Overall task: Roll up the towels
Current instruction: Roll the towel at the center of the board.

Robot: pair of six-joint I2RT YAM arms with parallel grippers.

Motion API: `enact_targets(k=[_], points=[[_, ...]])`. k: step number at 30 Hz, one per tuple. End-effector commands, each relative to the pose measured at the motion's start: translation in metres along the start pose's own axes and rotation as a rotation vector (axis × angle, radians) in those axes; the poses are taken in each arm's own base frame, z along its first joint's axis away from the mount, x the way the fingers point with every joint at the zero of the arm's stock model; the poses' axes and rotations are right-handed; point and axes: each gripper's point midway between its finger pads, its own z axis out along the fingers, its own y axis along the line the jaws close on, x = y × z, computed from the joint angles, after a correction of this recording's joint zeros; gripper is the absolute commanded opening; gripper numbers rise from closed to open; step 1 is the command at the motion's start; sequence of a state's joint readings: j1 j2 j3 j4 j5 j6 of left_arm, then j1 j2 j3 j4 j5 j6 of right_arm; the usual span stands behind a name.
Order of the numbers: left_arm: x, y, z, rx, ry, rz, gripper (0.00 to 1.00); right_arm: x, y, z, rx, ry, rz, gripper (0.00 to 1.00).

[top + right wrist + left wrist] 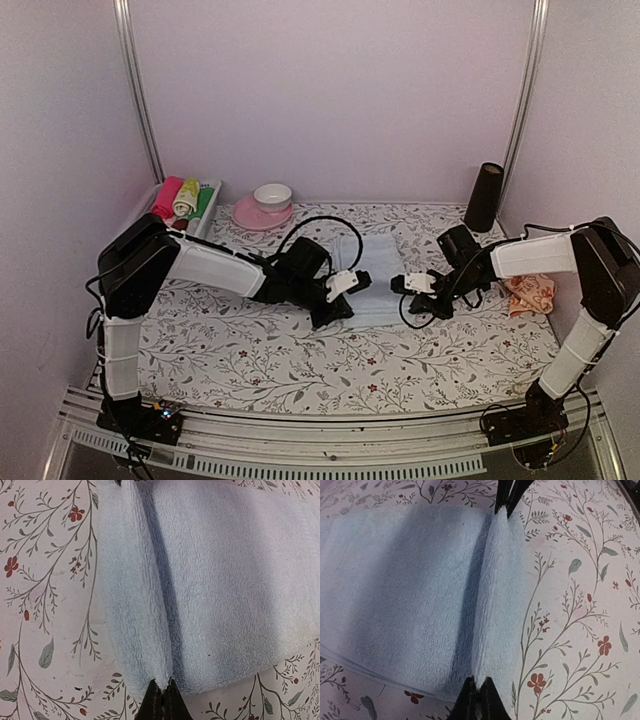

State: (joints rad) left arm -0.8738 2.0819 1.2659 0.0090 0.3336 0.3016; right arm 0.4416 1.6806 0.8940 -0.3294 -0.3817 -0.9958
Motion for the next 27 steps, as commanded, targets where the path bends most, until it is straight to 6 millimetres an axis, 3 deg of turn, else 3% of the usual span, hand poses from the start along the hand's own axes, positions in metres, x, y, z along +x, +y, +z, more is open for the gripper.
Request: enact_targets(k=[1,10,14,20,23,27], points=[[0.014,0.016,0.004,-0.043,0.052,-0.036,0.06,0.017,-0.015,0.006,0.042,0.07,0.053,0.03],[0.028,0.019,0.009,-0.047,0.106,-0.046,0.23,0.024,-0.021,0.013,0.065,0.102,0.08,0.05],[0.029,0.024,0.007,-0.071,0.116,-0.049,0.23,0.023,-0.022,0.013,0.069,0.095,0.085,0.25],[0.028,0.026,0.01,-0.078,0.116,-0.054,0.28,0.02,-0.03,0.003,0.117,0.091,0.07,0.4],[0.03,0.026,0.01,-0.076,0.122,-0.057,0.29,0.008,-0.03,-0.01,0.143,0.04,0.037,0.49],[0.03,0.025,0.009,-0.074,0.121,-0.056,0.29,-0.015,-0.021,-0.03,0.146,-0.068,-0.029,0.54]])
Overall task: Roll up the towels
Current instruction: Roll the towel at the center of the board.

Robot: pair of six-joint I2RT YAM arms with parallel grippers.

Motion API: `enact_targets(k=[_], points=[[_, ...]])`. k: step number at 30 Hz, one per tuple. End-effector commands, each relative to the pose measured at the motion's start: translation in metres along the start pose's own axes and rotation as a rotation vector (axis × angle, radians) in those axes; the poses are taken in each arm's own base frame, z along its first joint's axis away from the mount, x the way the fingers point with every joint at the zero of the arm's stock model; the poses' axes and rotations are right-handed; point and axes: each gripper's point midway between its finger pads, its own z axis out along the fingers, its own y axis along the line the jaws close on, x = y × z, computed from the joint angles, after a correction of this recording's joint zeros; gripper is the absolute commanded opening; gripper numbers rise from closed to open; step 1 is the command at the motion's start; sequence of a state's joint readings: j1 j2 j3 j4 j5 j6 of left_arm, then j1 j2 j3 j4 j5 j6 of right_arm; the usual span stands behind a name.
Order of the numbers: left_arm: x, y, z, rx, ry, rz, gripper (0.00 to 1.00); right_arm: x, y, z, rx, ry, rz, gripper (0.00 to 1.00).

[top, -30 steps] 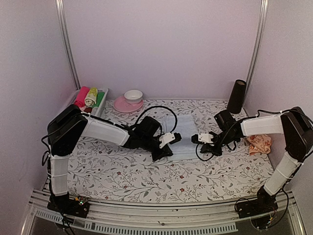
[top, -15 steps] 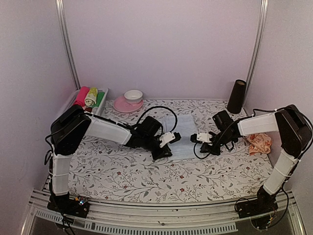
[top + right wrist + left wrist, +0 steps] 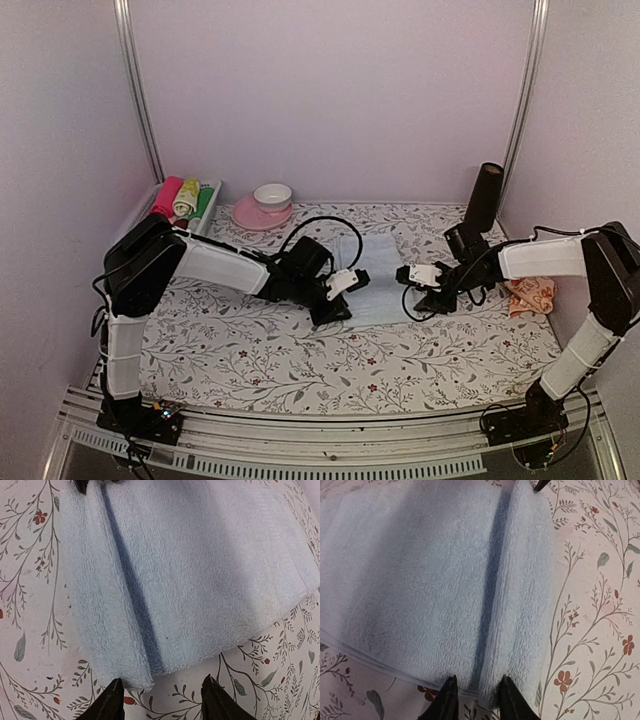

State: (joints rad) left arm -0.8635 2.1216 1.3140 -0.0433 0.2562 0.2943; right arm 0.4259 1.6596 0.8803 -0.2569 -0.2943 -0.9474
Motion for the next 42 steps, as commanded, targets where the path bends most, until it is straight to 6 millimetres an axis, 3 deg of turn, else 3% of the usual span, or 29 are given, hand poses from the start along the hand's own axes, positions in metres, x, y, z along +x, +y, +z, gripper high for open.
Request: enact_targets(k=[1,5,11,17,21,32,35,37,42], points=[[0.018,0.007,0.005,-0.007,0.057,-0.029,0.29,-0.026,0.005,-0.029,0.014,-0.135,-0.072,0.54],[0.018,0.006,0.005,-0.001,0.056,-0.03,0.29,-0.042,0.027,-0.04,-0.053,-0.234,-0.136,0.56],[0.017,0.006,0.005,0.003,0.054,-0.034,0.29,-0.048,0.047,-0.025,-0.141,-0.22,-0.158,0.51],[0.017,0.005,0.005,0.007,0.053,-0.035,0.29,-0.048,0.045,-0.008,-0.18,-0.206,-0.088,0.25],[0.018,0.005,0.006,0.01,0.053,-0.036,0.29,-0.044,0.037,0.002,-0.159,-0.182,-0.058,0.14],[0.015,0.004,0.004,0.011,0.048,-0.031,0.32,-0.031,0.026,0.025,-0.14,-0.109,0.024,0.1],[0.01,0.006,-0.002,-0.005,0.03,-0.024,0.39,-0.026,0.027,0.03,-0.151,-0.087,0.039,0.09],[0.004,0.009,-0.008,-0.035,0.011,-0.014,0.55,-0.022,0.029,0.033,-0.167,-0.07,0.048,0.09],[-0.026,0.017,-0.038,-0.166,-0.1,0.061,0.75,-0.018,0.033,0.035,-0.202,-0.054,0.063,0.09]])
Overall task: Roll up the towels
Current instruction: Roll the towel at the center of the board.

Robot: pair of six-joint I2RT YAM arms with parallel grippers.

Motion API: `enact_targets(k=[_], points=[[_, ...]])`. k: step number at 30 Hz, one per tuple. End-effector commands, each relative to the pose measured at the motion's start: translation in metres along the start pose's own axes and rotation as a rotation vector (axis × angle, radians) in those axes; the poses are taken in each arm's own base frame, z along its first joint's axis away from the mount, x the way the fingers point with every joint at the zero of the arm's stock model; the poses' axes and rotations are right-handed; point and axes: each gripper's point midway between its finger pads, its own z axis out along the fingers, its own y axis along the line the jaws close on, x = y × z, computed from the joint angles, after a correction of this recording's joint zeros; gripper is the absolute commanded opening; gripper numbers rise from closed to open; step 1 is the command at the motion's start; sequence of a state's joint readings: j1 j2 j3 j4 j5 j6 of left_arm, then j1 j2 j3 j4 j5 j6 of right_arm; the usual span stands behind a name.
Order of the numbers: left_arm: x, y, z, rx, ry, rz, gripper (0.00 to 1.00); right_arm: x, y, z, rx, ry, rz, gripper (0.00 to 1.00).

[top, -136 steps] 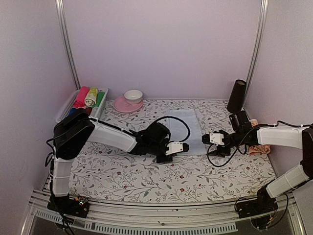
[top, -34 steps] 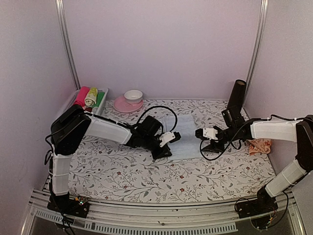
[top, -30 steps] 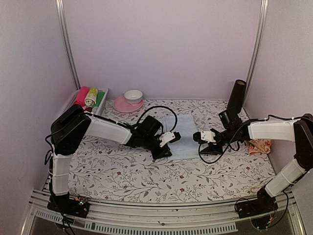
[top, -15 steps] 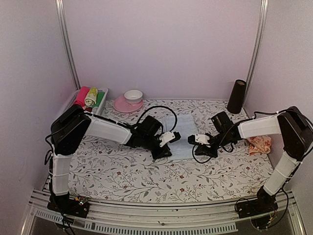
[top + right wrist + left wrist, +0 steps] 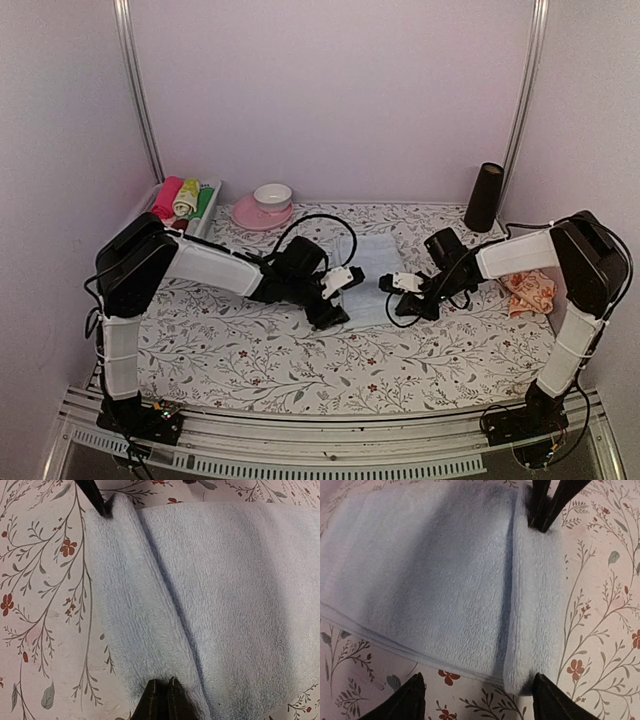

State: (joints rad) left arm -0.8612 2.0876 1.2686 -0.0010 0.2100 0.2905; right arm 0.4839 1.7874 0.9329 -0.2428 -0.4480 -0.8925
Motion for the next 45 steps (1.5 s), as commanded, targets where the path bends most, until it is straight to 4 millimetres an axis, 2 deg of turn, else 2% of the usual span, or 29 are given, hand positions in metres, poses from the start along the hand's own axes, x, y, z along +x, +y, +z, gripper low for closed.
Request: enact_targets(k=[1,2,6,10,13,15,16,20,27,33,42,44,45], points=[[-0.038,0.012,-0.04,-0.136,-0.13,0.082,0.75,0.009,0.001,0.004,-0.031,0.036,0.042,0.09],[-0.051,0.011,-0.052,-0.157,-0.171,0.112,0.75,0.01,0.001,0.004,-0.038,0.037,0.048,0.09],[-0.061,-0.009,-0.062,-0.21,-0.209,0.286,0.73,0.009,-0.001,0.001,-0.058,0.033,0.075,0.09],[-0.05,-0.044,-0.047,-0.193,-0.156,0.464,0.62,0.01,-0.004,-0.003,-0.067,0.023,0.108,0.1],[-0.037,-0.056,-0.031,-0.192,-0.083,0.544,0.54,0.01,-0.006,-0.004,-0.07,0.02,0.121,0.09],[-0.034,-0.056,-0.024,-0.199,-0.048,0.566,0.53,0.012,-0.006,-0.004,-0.075,0.023,0.131,0.1],[-0.019,-0.058,-0.01,-0.188,-0.004,0.577,0.53,0.012,-0.006,-0.004,-0.078,0.023,0.131,0.1],[-0.011,-0.058,0.003,-0.195,0.042,0.605,0.54,0.012,-0.005,-0.002,-0.09,0.026,0.137,0.1],[-0.001,-0.045,0.015,-0.26,0.093,0.616,0.54,0.013,-0.004,-0.002,-0.098,0.026,0.141,0.1],[0.009,-0.045,0.02,-0.252,0.131,0.623,0.51,0.014,-0.003,0.0,-0.105,0.031,0.145,0.1],[0.029,-0.043,0.031,-0.243,0.2,0.624,0.29,0.013,-0.003,-0.001,-0.111,0.029,0.145,0.1],[0.03,-0.042,0.032,-0.235,0.206,0.614,0.21,0.012,-0.003,-0.001,-0.111,0.027,0.144,0.1],[0.031,-0.042,0.031,-0.235,0.207,0.609,0.13,0.012,-0.003,-0.001,-0.111,0.026,0.144,0.1]])
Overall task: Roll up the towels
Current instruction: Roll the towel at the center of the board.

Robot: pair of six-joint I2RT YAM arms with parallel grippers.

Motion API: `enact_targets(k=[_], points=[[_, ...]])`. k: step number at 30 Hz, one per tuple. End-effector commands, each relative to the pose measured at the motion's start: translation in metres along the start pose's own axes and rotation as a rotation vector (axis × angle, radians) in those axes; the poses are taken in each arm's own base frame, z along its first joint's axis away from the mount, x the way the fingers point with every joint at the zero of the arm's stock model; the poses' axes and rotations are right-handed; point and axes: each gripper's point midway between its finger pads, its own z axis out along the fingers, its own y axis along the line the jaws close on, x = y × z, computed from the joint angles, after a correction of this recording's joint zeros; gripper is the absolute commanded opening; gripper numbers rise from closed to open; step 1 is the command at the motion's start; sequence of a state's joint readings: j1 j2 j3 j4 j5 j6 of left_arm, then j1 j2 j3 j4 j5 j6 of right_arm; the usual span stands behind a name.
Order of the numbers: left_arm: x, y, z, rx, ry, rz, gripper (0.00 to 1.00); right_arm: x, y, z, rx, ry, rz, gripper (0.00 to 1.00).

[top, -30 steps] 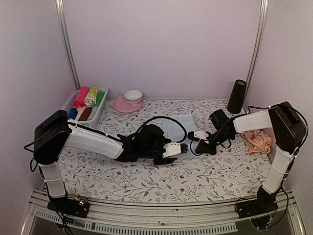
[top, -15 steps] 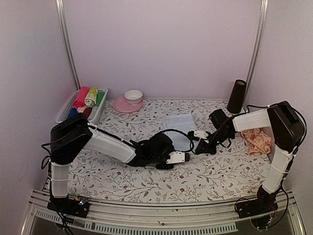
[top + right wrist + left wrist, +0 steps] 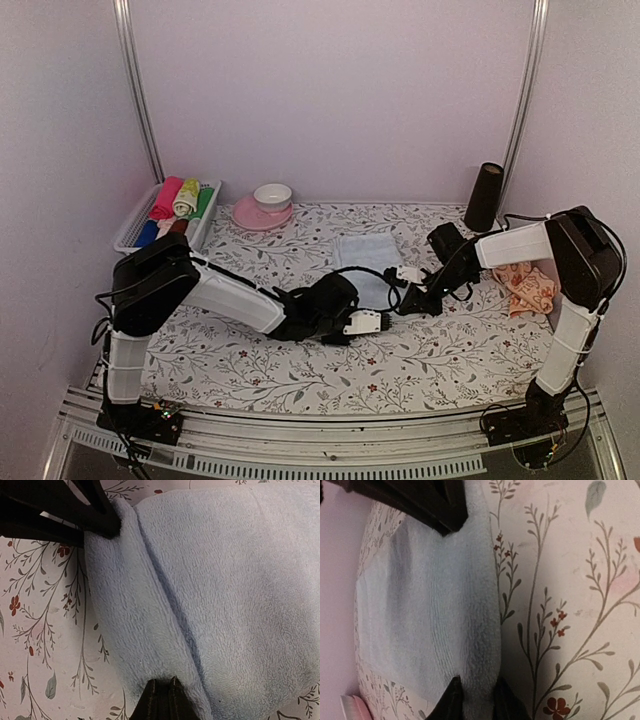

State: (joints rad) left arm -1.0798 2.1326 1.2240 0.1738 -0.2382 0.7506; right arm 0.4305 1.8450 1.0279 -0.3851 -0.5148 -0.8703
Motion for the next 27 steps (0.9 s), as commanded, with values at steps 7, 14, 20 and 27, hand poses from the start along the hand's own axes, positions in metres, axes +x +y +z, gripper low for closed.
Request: enact_targets(k=[7,14,20,27], points=[[0.021,-0.033,-0.003,0.156,0.047,-0.049,0.0,-0.014,0.001,-0.02,0.003,-0.063,-0.015,0.18],[0.015,-0.041,-0.017,0.305,-0.014,-0.178,0.0,-0.033,0.031,-0.066,0.112,-0.23,-0.291,0.53],[0.013,-0.039,-0.025,0.433,-0.068,-0.302,0.0,-0.027,0.055,-0.064,0.116,-0.233,-0.462,0.65],[0.008,-0.024,-0.036,0.553,-0.151,-0.439,0.0,-0.025,0.067,-0.039,0.136,-0.174,-0.562,0.66]])
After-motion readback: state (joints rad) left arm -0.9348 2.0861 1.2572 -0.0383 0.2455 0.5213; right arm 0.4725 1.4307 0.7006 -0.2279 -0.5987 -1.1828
